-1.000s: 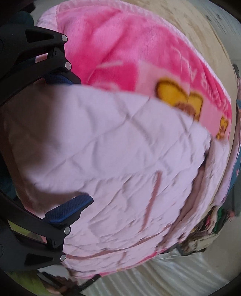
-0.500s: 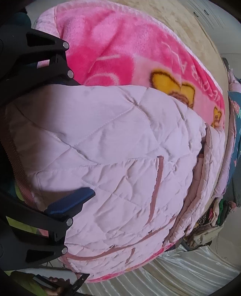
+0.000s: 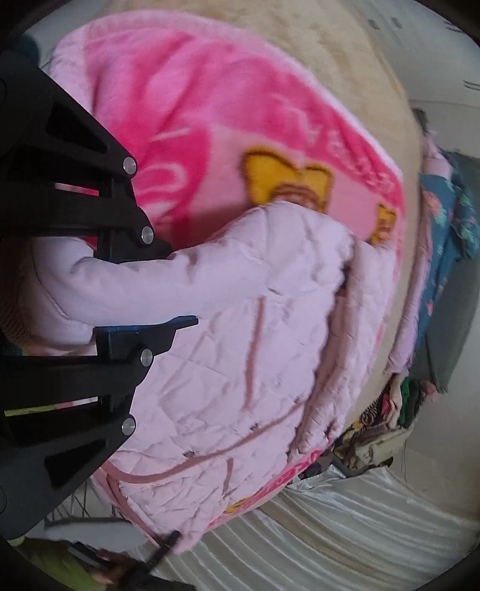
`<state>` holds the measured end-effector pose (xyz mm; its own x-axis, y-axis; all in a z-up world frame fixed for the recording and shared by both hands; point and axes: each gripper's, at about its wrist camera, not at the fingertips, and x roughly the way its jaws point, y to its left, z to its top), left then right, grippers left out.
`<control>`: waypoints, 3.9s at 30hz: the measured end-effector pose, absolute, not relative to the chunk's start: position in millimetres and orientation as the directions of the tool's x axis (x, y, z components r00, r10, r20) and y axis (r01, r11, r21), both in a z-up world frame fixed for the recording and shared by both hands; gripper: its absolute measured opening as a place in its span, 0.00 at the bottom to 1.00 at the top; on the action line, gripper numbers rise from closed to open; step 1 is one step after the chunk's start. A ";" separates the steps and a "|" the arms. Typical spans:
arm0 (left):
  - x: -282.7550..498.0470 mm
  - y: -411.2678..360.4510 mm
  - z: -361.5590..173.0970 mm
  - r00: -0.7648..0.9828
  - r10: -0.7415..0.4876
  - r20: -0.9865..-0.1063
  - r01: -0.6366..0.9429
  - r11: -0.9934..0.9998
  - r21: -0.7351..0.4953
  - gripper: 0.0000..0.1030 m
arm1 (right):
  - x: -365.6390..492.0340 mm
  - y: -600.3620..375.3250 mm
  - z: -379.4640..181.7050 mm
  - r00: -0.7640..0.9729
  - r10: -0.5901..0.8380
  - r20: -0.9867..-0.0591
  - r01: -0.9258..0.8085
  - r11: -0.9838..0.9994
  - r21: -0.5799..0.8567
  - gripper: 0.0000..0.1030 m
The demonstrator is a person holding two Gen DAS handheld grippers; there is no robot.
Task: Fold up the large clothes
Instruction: 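Close both tools on the jacket hem, then lift the hem with both tools and fold it toward the collar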
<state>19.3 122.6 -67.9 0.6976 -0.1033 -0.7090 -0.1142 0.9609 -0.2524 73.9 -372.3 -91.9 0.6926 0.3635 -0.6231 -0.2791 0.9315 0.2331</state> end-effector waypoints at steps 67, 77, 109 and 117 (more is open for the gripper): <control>145.1 141.2 62.7 0.851 0.113 -0.512 -0.185 0.979 -0.092 0.14 | 213.7 -346.2 61.3 0.908 0.275 -0.316 -0.209 0.951 0.228 0.15; 163.9 142.5 55.9 0.855 0.168 -0.491 -0.224 0.973 -0.058 0.15 | 235.1 -337.3 60.6 0.918 0.244 -0.314 -0.191 0.963 0.189 0.15; 224.0 155.7 24.9 0.817 0.276 -0.507 -0.337 0.941 -0.030 0.15 | 309.2 -318.3 41.5 0.918 0.188 -0.349 -0.135 0.976 0.171 0.16; 238.9 157.0 16.2 0.799 0.296 -0.524 -0.345 0.939 0.004 0.15 | 332.4 -322.0 36.8 0.889 0.251 -0.383 -0.171 0.958 0.231 0.25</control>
<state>238.9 157.0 16.2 0.7988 0.2960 -0.5237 -0.3452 0.9385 0.0040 332.4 -322.0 36.8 0.8892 0.2508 -0.3826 -0.1710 0.9579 0.2307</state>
